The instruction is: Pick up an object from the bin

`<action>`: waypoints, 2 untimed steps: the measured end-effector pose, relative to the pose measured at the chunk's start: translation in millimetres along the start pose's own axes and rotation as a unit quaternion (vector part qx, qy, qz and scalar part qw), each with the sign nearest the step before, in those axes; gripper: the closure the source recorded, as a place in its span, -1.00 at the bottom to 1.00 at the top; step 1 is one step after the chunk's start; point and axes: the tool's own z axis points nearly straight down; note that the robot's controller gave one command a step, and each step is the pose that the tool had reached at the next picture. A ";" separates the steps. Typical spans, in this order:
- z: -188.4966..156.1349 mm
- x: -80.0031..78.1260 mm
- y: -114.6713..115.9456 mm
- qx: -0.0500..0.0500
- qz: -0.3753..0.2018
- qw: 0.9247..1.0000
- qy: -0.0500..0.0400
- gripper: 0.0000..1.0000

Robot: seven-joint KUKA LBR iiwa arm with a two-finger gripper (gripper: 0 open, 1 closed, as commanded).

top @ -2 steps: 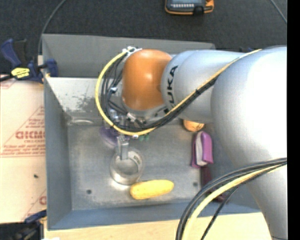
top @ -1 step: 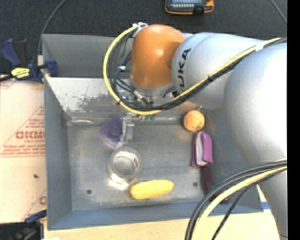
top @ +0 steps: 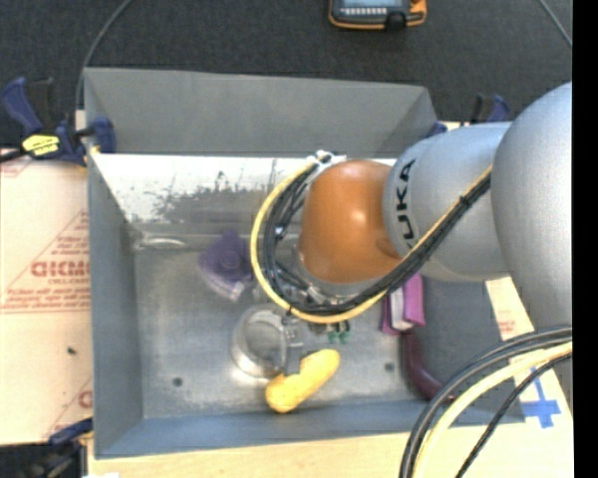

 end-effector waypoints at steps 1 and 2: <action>24.8 -98.5 15.4 -0.002 0.139 0.990 -0.015 -1.00; 28.2 -46.3 -31.9 -0.001 0.127 0.992 -0.004 1.00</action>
Offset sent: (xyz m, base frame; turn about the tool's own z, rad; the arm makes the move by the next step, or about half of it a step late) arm 0.0482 -0.0252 -0.0294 0.2516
